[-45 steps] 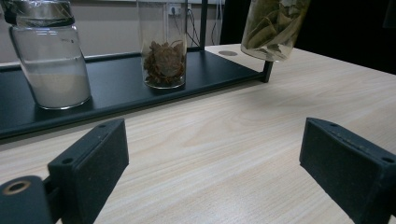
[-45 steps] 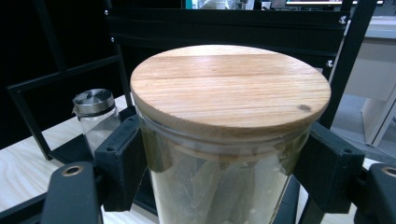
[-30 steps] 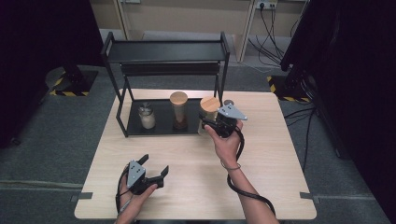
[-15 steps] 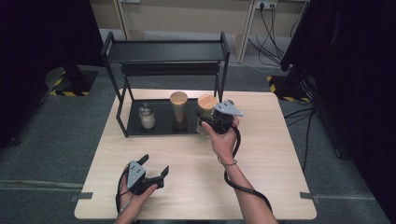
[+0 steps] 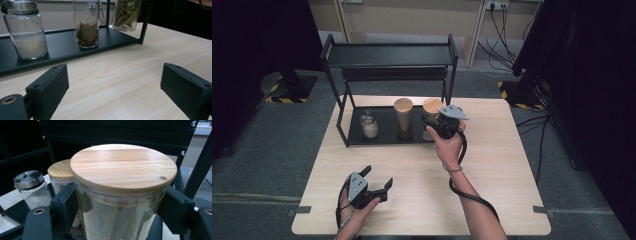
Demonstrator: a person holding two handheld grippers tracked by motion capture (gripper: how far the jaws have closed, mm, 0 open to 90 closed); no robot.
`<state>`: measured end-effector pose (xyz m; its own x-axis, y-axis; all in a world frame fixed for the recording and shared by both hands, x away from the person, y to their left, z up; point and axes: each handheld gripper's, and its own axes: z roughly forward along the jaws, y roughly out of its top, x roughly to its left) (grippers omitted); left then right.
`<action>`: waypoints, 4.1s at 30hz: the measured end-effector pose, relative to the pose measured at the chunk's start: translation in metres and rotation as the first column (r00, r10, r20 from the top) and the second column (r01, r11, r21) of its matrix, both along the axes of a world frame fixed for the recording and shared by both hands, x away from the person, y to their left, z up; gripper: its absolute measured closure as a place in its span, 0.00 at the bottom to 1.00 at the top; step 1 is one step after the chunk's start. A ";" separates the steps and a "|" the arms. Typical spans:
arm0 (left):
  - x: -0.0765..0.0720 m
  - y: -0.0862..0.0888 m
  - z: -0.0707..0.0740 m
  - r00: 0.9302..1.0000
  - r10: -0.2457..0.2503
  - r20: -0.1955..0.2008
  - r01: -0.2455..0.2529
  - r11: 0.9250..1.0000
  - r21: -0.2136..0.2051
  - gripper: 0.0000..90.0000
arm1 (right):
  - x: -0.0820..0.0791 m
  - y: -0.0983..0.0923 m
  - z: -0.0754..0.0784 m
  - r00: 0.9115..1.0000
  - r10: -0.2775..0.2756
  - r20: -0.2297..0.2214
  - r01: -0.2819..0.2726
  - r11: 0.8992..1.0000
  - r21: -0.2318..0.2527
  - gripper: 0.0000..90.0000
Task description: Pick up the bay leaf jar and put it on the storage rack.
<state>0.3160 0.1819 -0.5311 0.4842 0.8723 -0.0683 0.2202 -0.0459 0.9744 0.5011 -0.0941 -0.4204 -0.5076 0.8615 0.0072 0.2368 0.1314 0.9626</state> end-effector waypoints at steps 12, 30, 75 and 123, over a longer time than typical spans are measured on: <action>0.000 0.000 0.000 1.000 -0.001 0.003 0.001 1.000 0.001 0.08 | 0.013 0.002 -0.003 1.000 -0.021 -0.010 0.021 1.000 -0.013 0.28; -0.001 0.000 0.000 1.000 -0.004 0.005 0.004 1.000 0.004 0.08 | 0.032 0.006 -0.012 0.998 -0.045 -0.036 0.045 0.999 -0.011 0.28; -0.002 -0.001 0.000 1.000 -0.009 0.018 0.008 1.000 0.014 0.09 | 0.048 0.013 -0.034 0.995 -0.085 -0.052 0.083 0.995 -0.051 0.28; -0.003 -0.003 0.000 1.000 -0.011 0.024 0.011 1.000 0.023 0.09 | 0.027 0.021 -0.021 0.985 -0.123 -0.122 0.121 0.992 -0.022 0.09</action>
<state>0.3132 0.1792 -0.5312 0.4951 0.8680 -0.0368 0.1962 -0.0705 0.9780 0.5284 -0.0732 -0.4410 -0.3950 0.9173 0.0504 0.3683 0.1079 0.9234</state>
